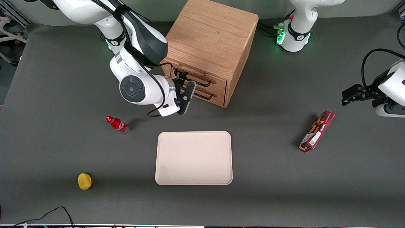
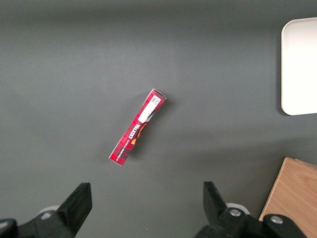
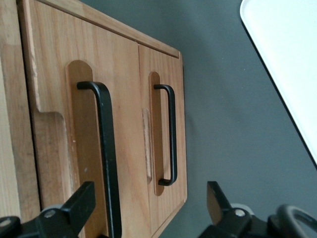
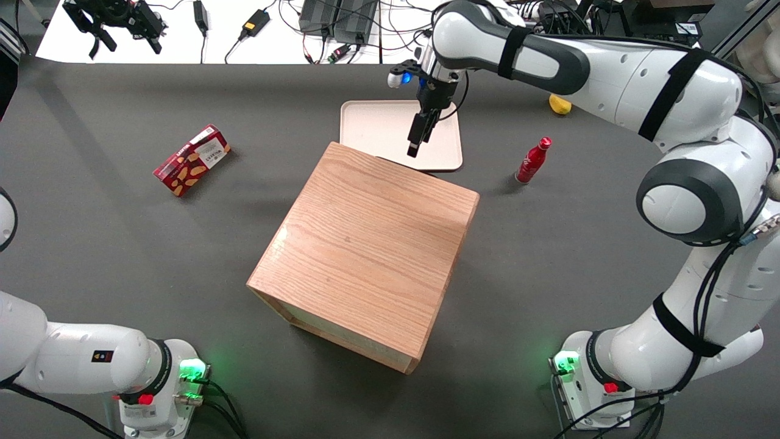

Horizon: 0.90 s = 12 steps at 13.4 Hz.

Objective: Open upper drawer

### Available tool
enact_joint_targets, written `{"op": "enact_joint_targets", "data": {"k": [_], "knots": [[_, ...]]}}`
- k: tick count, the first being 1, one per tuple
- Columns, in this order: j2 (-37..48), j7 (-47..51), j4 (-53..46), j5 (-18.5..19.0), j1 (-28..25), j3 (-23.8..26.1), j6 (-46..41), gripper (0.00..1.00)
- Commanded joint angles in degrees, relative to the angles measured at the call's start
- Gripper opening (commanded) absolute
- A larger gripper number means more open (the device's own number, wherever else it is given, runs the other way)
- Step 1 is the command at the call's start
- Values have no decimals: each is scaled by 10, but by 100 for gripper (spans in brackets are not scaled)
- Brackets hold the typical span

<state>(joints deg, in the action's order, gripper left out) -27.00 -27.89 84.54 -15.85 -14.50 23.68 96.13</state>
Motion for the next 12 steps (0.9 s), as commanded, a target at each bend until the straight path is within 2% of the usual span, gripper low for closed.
{"op": "enact_joint_targets", "data": {"k": [1,12], "knots": [[-15,20,-15,-8,-15,-3,4,100],[-26,13,-9,-1,-34,-3,20,100]]}}
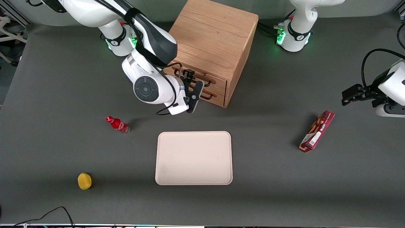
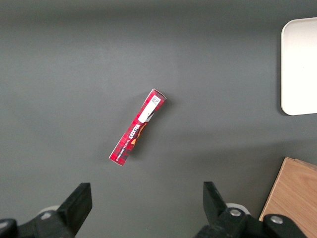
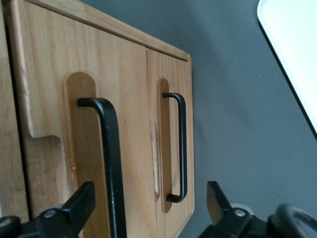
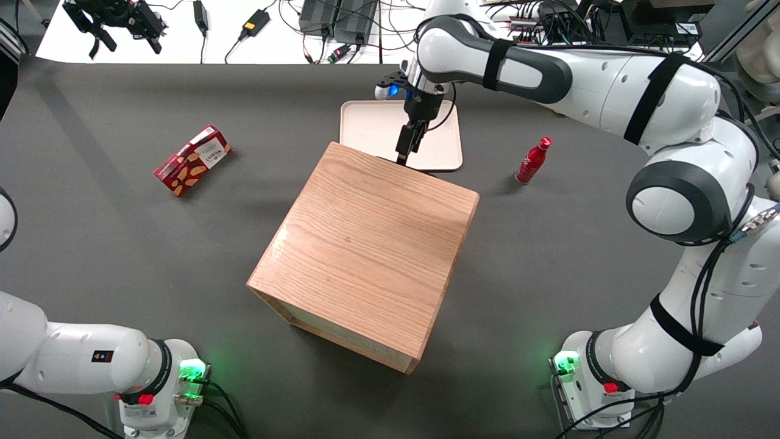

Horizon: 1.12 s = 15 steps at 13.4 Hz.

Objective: Open upper drawer

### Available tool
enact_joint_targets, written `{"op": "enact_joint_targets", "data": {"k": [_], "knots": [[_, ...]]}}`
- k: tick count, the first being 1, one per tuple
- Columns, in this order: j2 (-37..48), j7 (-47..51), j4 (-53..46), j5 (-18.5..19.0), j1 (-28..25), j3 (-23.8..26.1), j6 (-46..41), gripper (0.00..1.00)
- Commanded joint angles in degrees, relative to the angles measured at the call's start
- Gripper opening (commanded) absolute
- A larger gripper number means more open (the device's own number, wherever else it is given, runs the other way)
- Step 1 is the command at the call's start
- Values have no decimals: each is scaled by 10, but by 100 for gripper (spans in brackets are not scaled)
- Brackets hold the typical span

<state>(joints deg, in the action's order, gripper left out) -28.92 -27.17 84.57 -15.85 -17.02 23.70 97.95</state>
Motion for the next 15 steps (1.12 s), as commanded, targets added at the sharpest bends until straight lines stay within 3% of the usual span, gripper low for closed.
{"op": "enact_joint_targets", "data": {"k": [1,7,11,15], "knots": [[-7,6,-5,12,-15,-3,3,100],[-8,2,3,32,-20,-3,22,100],[-8,2,4,78,-21,-2,30,100],[-3,2,26,80,-25,-1,56,100]]}}
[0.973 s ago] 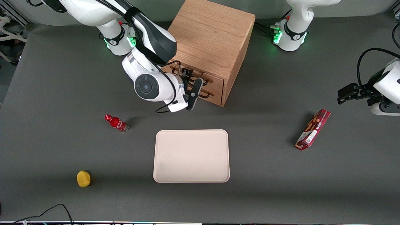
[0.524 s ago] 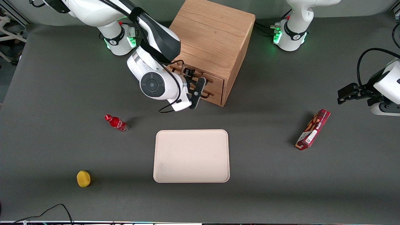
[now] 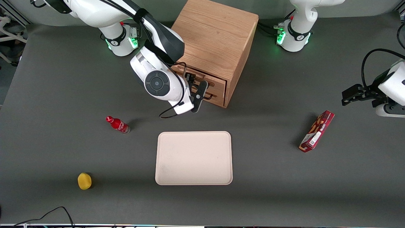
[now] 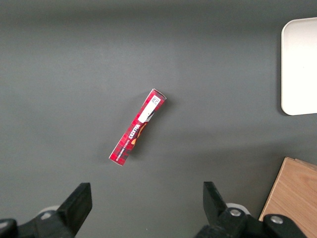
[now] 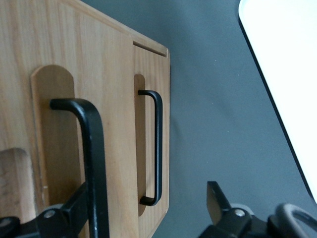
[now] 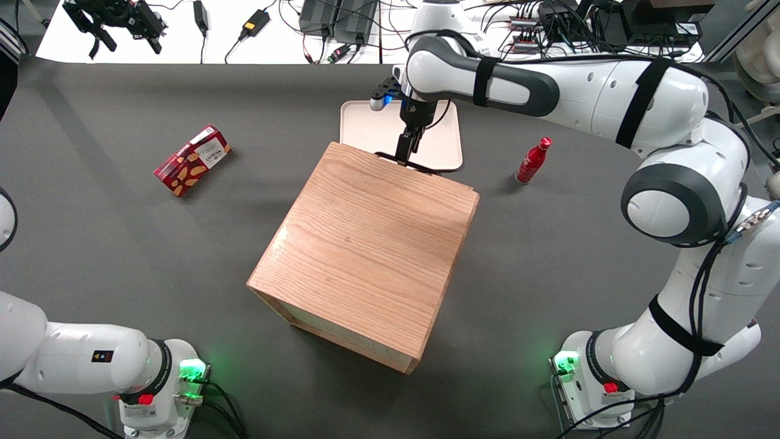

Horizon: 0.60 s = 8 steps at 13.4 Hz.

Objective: Open upper drawer

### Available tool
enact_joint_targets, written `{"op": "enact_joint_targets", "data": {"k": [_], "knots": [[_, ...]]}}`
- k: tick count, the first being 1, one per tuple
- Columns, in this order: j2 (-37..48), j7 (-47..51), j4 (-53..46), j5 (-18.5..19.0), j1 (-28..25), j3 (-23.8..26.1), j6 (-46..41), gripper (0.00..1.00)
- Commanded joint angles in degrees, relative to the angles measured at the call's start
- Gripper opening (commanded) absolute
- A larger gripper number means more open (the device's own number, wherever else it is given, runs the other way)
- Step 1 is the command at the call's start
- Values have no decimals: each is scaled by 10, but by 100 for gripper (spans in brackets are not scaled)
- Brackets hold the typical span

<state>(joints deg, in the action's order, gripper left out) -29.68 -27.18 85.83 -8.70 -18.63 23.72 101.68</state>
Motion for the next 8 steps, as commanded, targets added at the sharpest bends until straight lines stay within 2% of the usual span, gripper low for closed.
{"op": "enact_joint_targets", "data": {"k": [1,8], "knots": [[4,2,14,10,-10,-3,19,100],[1,2,9,22,-3,-3,25,100]]}}
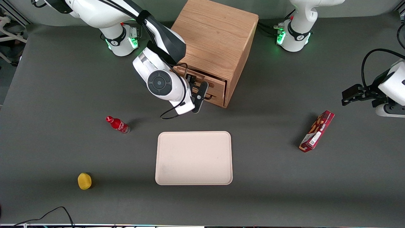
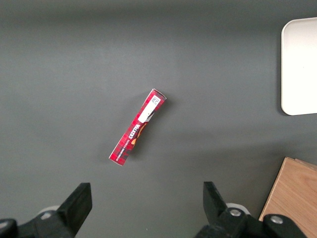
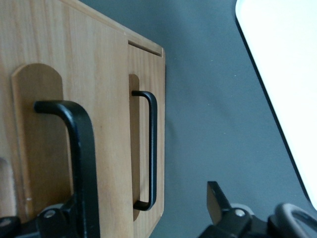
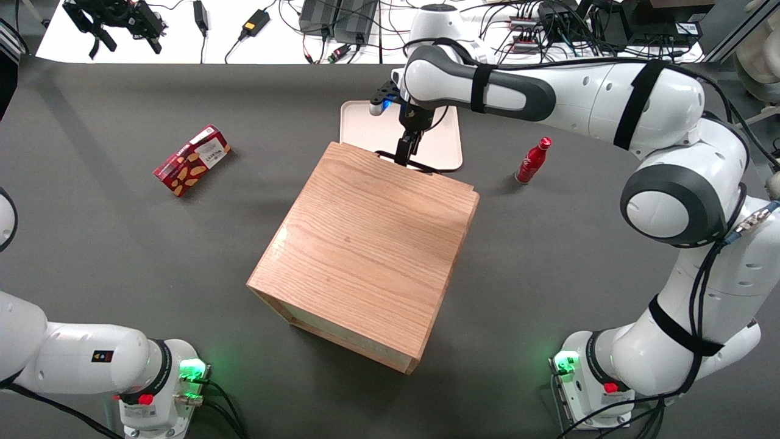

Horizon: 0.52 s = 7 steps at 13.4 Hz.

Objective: Open upper drawer

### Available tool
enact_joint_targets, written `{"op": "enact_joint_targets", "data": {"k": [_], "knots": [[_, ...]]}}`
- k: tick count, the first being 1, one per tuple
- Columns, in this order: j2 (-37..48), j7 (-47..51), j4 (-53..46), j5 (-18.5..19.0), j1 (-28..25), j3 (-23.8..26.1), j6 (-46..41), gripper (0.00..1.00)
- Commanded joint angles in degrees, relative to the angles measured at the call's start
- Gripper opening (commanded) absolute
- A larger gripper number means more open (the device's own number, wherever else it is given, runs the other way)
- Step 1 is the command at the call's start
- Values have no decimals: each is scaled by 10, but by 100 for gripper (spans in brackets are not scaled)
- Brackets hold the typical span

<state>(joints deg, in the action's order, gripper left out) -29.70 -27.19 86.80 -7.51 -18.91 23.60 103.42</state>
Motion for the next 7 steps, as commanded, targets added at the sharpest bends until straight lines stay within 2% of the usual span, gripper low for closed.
{"op": "enact_joint_targets", "data": {"k": [1,4,7], "knots": [[1,2,-1,10,1,-5,7,100],[-1,2,-15,11,3,-9,7,100],[-4,2,-32,28,4,-10,7,100]]}}
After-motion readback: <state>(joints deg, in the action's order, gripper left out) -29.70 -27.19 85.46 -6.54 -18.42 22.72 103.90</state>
